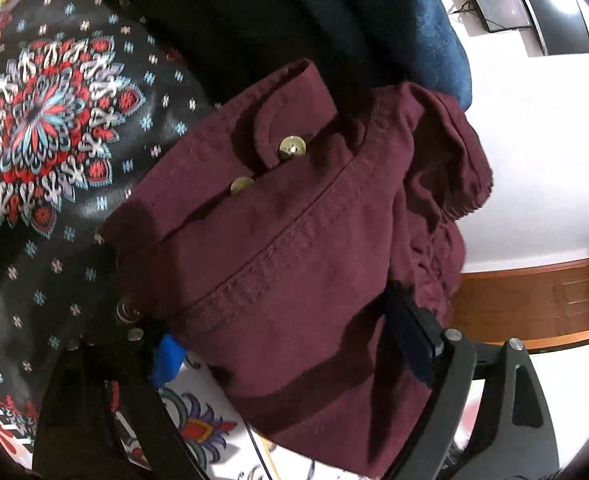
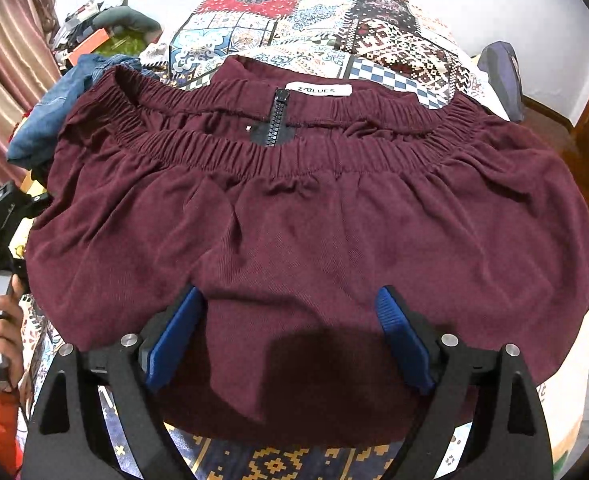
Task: Fold large clothes
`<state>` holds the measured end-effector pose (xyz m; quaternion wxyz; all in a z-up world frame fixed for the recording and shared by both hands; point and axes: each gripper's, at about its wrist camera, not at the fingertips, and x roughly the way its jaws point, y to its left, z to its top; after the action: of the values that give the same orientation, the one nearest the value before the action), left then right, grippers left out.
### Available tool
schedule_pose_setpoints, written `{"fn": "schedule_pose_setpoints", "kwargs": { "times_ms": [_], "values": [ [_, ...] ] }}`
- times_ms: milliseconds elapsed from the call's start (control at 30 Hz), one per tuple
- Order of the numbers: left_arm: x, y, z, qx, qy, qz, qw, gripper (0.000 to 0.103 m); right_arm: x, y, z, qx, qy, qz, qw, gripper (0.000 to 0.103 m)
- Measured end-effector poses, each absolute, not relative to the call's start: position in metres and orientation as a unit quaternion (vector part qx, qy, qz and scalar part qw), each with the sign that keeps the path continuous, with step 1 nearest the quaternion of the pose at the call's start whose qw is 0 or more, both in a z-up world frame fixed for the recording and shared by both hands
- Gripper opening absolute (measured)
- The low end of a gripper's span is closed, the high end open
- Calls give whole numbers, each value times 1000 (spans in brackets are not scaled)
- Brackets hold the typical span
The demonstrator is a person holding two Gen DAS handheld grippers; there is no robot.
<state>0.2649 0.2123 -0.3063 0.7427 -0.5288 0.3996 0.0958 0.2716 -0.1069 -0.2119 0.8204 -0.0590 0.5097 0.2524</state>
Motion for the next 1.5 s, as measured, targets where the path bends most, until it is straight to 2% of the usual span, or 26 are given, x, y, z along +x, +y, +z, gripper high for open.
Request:
{"fn": "schedule_pose_setpoints", "kwargs": {
  "times_ms": [33,133,167,233,300,400,567,700,867,967,1133,1300,1500],
  "values": [
    [265,209,-304,-523,399,109,746,84,271,-108,-212,-59,510,252,820,88],
    [265,191,-292,-493,396,155,759,67,270,-107,-211,-61,509,248,822,88],
    [265,184,-288,-487,392,161,763,56,270,-107,-211,-61,509,247,822,88],
    [264,172,-277,-476,389,169,771,43,269,-107,-210,-62,511,245,822,87],
    [263,162,-262,-447,387,175,788,22,267,-108,-209,-62,512,243,821,88],
    [266,148,-235,-394,382,180,816,12,266,-109,-205,-65,516,241,819,87],
    [267,154,-185,-357,344,150,855,8,260,-107,-186,-84,508,240,823,87],
    [259,140,-125,-306,288,129,898,7,254,-103,-155,-93,477,243,839,87],
    [224,142,-51,-226,216,135,940,6,252,-88,-123,-63,451,273,847,87],
    [208,157,-30,-192,190,158,950,6,248,-60,-124,-45,463,317,826,88],
    [203,168,-39,-159,199,188,948,6,232,2,-155,-55,492,379,782,87],
    [214,160,-72,-127,236,202,942,6,229,47,-202,-88,543,384,741,90],
    [220,136,-71,-106,234,177,950,6,227,23,-176,-121,509,387,759,88]
  ]
}}
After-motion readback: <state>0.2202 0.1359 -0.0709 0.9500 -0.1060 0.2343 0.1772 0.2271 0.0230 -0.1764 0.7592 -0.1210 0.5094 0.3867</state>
